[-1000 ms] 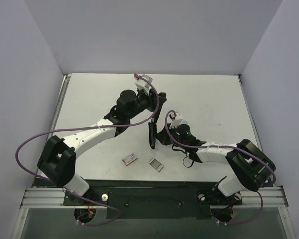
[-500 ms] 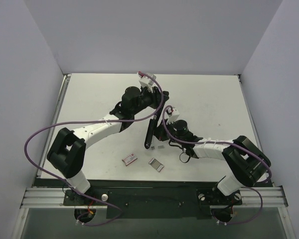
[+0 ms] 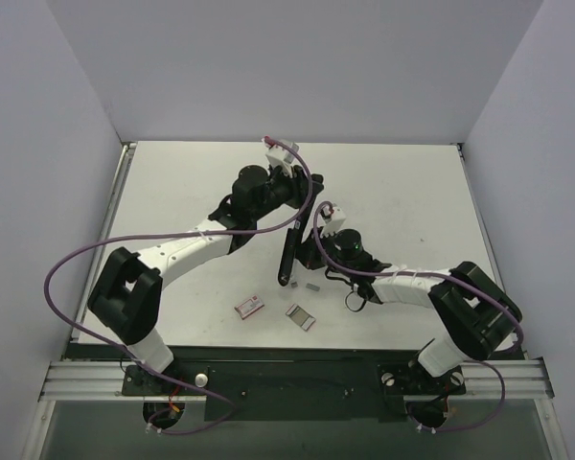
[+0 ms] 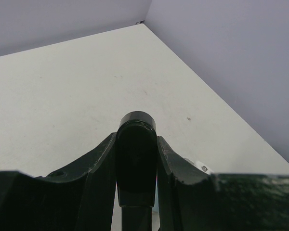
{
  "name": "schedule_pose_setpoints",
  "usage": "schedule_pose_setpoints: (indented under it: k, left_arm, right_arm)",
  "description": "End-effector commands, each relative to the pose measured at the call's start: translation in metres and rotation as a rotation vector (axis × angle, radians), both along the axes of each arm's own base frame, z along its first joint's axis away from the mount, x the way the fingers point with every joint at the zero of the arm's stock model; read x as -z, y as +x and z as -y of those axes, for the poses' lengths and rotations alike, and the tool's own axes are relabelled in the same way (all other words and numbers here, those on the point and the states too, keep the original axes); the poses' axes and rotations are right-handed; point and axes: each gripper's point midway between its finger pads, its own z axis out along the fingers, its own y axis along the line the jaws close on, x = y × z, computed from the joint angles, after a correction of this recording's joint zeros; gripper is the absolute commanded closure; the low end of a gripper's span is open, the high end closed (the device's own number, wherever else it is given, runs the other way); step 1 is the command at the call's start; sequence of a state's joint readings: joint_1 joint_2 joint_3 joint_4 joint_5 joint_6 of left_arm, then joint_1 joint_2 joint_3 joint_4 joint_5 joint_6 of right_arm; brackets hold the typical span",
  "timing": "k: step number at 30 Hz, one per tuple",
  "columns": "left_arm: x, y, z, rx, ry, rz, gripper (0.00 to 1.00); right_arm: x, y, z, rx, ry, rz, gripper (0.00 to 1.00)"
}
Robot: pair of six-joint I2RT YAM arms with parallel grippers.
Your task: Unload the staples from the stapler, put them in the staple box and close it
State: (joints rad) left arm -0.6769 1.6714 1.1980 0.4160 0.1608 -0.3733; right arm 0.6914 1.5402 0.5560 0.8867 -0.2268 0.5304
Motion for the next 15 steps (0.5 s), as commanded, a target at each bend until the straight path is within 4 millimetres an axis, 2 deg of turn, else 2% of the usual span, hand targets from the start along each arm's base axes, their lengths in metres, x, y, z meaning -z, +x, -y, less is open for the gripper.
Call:
schedule_pose_setpoints:
  k: [1, 7, 12, 15]
  left_arm:
    - [-0.1, -0.013, -0.013, -0.011, -0.167, 0.174, 1.0]
    - [-0.112, -0.029, -0.026, -0.014, -0.192, 0.173, 1.0]
    - [-0.128, -0.045, -0.037, -0.008, -0.227, 0.181, 1.0]
    - [-0.132, -0.055, -0.04, 0.006, -0.244, 0.171, 1.0]
  right_arm:
    - [-0.044, 0.001, -0.001, -0.008, 0.08, 0.11, 1.0]
    - [-0.051, -0.007, 0.013, 0.02, 0.066, 0.127, 1.0]
    - [-0.064, -0.014, 0.021, 0.027, 0.069, 0.147, 1.0]
    - [-0.07, -0.017, 0.025, 0.036, 0.067, 0.157, 1.0]
